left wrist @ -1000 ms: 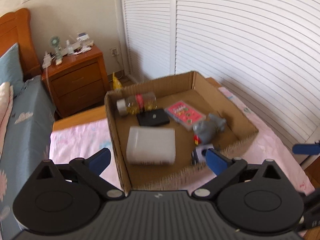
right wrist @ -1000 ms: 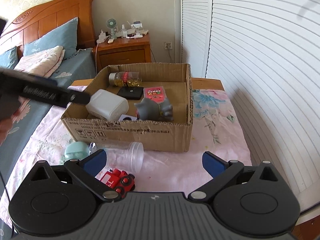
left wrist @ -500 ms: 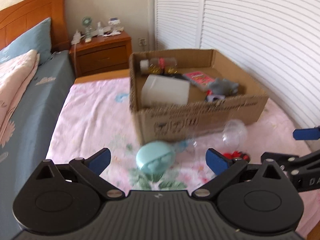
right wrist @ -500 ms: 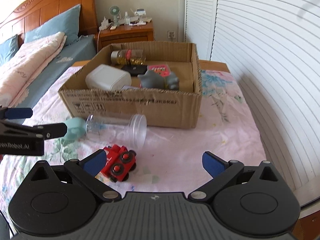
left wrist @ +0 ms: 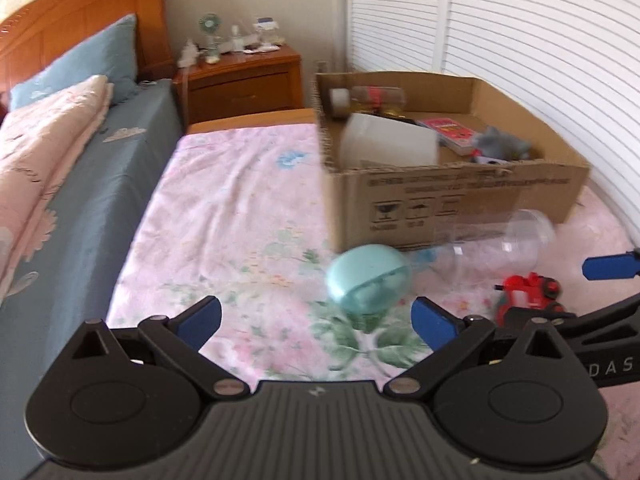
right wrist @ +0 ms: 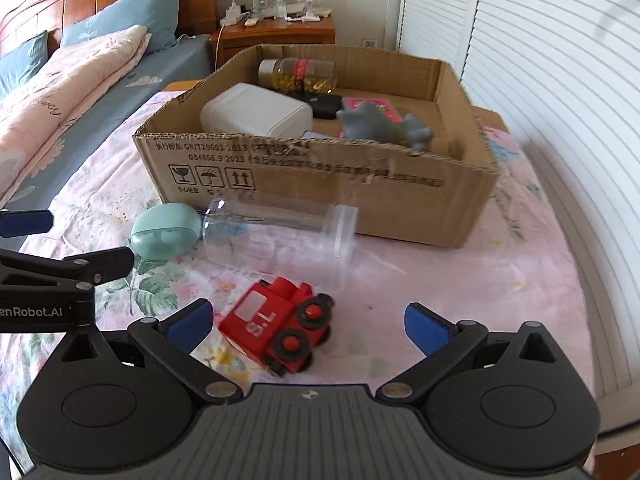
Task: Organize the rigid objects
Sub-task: 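Move the left tool to the teal egg-shaped case while the right tool approaches the red S.L train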
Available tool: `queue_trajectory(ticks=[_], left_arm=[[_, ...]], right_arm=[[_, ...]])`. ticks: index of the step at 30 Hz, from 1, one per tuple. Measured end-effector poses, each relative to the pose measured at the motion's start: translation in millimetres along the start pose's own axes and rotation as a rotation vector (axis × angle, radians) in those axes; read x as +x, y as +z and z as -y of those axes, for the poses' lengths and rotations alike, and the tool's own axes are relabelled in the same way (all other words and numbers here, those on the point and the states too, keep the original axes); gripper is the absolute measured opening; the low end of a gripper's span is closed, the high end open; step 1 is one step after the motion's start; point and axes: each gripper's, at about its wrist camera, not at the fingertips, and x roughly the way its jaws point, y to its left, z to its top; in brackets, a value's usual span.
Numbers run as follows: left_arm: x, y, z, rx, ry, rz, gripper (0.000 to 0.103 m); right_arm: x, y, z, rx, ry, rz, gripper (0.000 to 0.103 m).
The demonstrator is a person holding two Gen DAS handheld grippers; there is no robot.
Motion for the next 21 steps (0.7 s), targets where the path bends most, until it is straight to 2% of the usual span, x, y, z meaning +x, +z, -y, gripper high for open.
queue_trajectory(ticks=[10, 15, 21], left_arm=[[2.4, -0.7, -7.3, -0.027, -0.014, 0.0, 0.101], [2.8, 0.2, 1.7, -0.006, -0.04, 0.0, 0.101], [4.6, 0.6, 9.8, 0.007, -0.059, -0.007, 0.101]], right_arm=[[21.6, -6.8, 2.0, 0.002, -0.057, -0.047, 0.103], [10.6, -18.9, 22.3, -0.004, -0.114, -0.051, 0.103], [-0.6, -33.2, 60.1, 0.058, -0.159, -0.047, 0.103]])
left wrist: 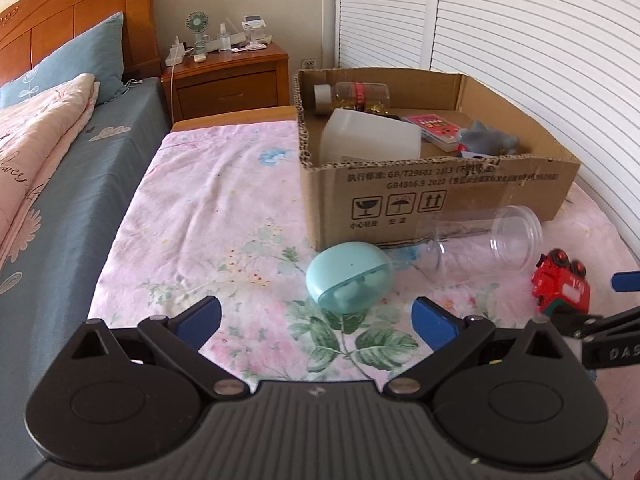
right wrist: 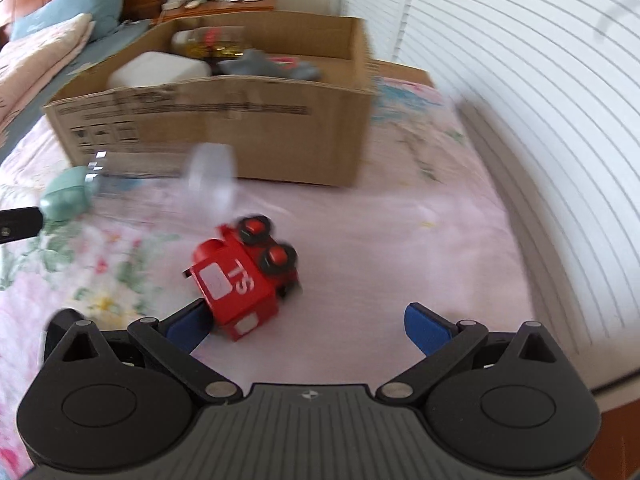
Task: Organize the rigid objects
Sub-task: 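Move the left tool to the teal egg-shaped case while the right tool approaches the red S.L train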
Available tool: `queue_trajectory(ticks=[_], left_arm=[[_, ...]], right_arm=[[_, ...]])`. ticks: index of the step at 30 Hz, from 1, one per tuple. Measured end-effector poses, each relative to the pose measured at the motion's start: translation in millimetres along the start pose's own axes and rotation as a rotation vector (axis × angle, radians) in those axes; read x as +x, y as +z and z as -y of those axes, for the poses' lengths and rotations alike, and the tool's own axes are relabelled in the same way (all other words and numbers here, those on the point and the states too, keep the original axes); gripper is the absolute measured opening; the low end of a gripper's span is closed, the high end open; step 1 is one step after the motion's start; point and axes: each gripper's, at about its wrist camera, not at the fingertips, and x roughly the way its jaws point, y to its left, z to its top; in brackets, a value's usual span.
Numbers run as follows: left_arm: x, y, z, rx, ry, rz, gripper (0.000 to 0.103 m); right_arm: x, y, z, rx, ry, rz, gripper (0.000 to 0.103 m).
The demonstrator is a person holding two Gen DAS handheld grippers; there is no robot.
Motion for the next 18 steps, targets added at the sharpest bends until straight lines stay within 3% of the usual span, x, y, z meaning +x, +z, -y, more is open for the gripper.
queue_trajectory(ticks=[7, 13, 18], left_arm=[[0.0, 0.8, 0.8, 0.001, -0.009, 0.003, 0.101], [-0.7, 0.8, 0.5, 0.002, -0.022, 0.007, 0.101], [0.2, -0.8, -1.9, -0.005, -0.032, 0.005, 0.101]], right_arm=[[1.8, -4.2, 32.5, 0.088, -0.058, -0.005, 0.103], [-2.1, 0.0, 2.3, 0.002, 0.06, 0.027, 0.103], [13.1, 13.1, -18.6, -0.031, 0.014, 0.052, 0.103]])
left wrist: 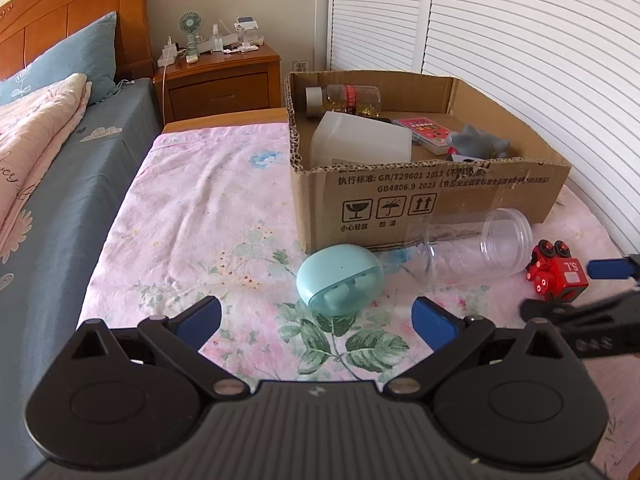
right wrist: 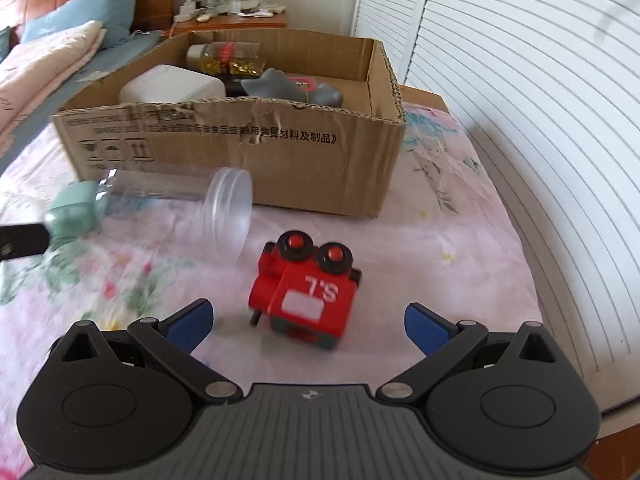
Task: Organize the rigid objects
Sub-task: 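Move the left tool to the teal egg-shaped case while the right tool approaches the red S.L train, then grasp the teal case with the left tool while the right tool grasps the red train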
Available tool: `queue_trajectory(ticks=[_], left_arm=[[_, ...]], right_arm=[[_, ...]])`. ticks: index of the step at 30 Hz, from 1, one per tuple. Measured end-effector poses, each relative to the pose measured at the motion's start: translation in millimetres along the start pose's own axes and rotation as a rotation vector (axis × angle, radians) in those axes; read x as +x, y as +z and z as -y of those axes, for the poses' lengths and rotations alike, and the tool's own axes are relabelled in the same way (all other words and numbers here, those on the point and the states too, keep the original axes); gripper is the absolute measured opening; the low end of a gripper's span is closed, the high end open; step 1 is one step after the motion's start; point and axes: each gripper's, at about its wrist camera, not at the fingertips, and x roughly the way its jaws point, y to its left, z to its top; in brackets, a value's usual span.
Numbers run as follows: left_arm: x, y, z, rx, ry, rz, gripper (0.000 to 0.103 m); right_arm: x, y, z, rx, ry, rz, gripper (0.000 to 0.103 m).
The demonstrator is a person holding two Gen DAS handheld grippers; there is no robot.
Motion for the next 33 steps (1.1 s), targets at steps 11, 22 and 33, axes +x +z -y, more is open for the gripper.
queue_trajectory(ticks=[11, 22, 33], left_arm=[[28.4, 6.8, 0.9, -0.007, -0.002, -0.023, 0.101], [55.1, 13.4, -0.6, 0.045, -0.1, -0.033, 0.101], [44.1, 6.8, 11.8, 0.28, -0.286, -0.109, 0.092]], right_arm=[[-0.7, -9.8, 18.8, 0.079, 0.013, 0.023, 0.103], [-1.3, -12.3, 19.4, 0.065, 0.021, 0.032, 0.103], [-2.6, -14.4, 19.5, 0.062, 0.023, 0.043, 0.103]])
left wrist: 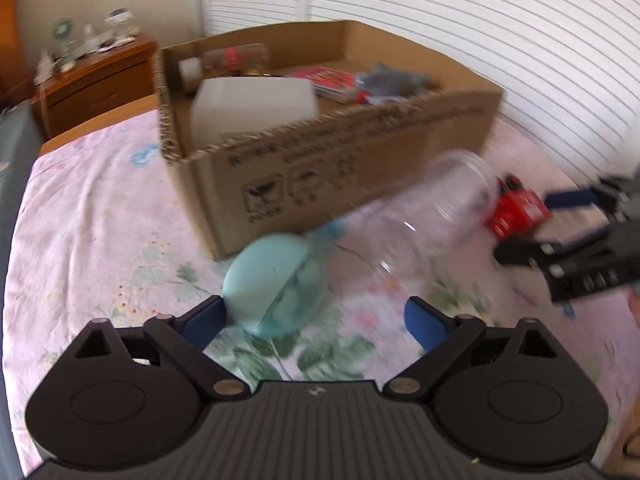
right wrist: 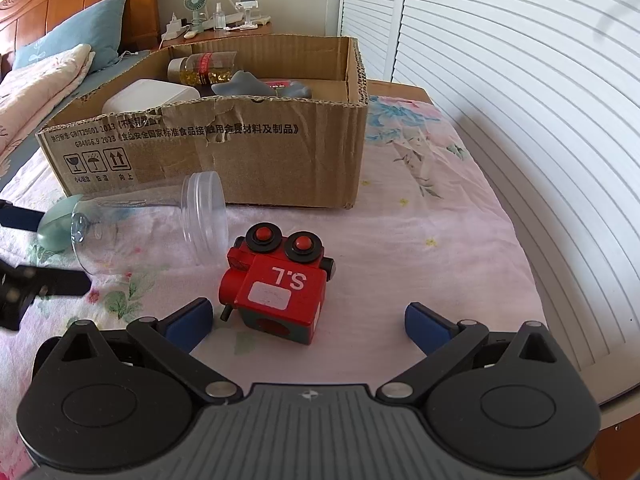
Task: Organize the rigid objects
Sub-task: 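Grasp the teal case with the left tool while the right tool grasps the red train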
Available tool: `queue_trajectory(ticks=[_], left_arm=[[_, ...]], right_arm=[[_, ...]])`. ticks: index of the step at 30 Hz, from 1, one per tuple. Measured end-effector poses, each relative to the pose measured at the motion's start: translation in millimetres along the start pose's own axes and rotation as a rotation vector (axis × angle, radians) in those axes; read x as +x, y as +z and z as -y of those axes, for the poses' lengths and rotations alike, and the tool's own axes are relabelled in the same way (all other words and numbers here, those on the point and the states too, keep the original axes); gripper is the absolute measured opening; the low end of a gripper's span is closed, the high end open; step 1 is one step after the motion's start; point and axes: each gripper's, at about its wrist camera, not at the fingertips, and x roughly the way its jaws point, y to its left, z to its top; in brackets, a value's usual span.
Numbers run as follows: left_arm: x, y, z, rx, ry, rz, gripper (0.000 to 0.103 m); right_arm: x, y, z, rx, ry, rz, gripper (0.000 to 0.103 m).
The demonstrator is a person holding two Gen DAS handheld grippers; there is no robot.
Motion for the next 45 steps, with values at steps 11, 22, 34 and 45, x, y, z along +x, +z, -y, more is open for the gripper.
queue_trajectory(ticks=[11, 22, 34, 45], left_arm=[[7.2, 15.8, -8.1, 0.074, -0.009, 0.026, 0.059], [-12.6, -2.5, 3.1, 0.047, 0.0, -0.017, 0.053], [-16.3, -6.2, 3.0, 0.063, -0.018, -0.009, 0.053], [-12.5, -1.9, 3.2, 0.097, -0.026, -0.014, 0.057]], right_arm=[[-0.8, -0.5, 0.5, -0.006, 0.005, -0.006, 0.103], [-2.2, -0.3, 2.1, -0.028, 0.029, -0.019, 0.103], [-0.6, 3.0, -4.1, 0.014, -0.01, -0.027, 0.103], [9.2, 17.7, -10.1, 0.005, -0.024, -0.04, 0.102]])
